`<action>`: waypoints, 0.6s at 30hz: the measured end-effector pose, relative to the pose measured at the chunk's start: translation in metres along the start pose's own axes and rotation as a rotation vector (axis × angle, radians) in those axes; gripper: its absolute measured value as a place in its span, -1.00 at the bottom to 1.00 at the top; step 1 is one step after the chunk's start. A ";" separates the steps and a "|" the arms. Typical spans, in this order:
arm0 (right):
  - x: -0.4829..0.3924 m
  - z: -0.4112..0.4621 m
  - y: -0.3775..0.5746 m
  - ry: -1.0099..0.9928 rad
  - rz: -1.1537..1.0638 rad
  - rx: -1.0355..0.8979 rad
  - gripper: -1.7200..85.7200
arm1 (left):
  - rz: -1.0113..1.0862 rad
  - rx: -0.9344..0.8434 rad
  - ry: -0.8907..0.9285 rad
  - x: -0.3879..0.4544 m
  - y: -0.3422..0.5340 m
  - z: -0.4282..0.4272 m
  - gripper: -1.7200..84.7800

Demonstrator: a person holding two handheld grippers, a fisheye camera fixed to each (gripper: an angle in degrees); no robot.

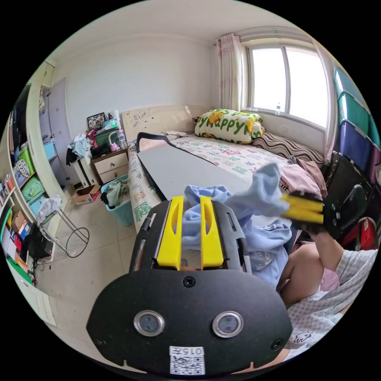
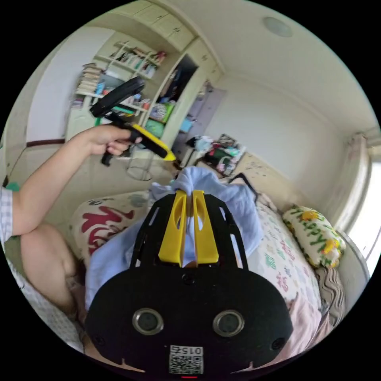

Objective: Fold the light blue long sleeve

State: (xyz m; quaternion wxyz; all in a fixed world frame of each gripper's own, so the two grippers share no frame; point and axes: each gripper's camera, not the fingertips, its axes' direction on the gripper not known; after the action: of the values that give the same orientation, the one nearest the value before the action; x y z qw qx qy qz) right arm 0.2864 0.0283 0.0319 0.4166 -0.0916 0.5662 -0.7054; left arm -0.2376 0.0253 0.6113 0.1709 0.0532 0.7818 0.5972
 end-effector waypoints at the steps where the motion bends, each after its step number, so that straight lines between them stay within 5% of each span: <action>1: -0.023 0.019 -0.010 -0.212 -0.101 -0.096 -0.87 | -0.012 0.001 -0.010 -0.003 0.001 -0.004 -0.80; 4: -0.054 0.043 -0.019 -0.546 -0.204 -0.236 -0.85 | -0.053 0.029 0.007 -0.007 -0.001 -0.014 -0.80; 10: -0.012 -0.001 -0.005 -0.832 -0.211 -0.159 -0.82 | 0.193 0.141 0.178 0.060 -0.031 -0.009 -0.80; 14: 0.052 -0.033 0.034 -0.593 -0.058 -0.090 -0.84 | 0.414 0.020 0.336 0.136 -0.066 0.048 -0.79; 18: 0.103 -0.030 0.074 -0.420 0.110 -0.147 -0.87 | 0.610 -0.199 0.262 0.204 -0.085 0.113 -0.78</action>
State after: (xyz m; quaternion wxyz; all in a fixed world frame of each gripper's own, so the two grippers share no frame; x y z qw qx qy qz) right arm 0.2388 -0.0220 -0.0789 0.5554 -0.2353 0.5211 -0.6039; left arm -0.3805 0.1639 0.4633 -0.1129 0.1907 0.6831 0.6958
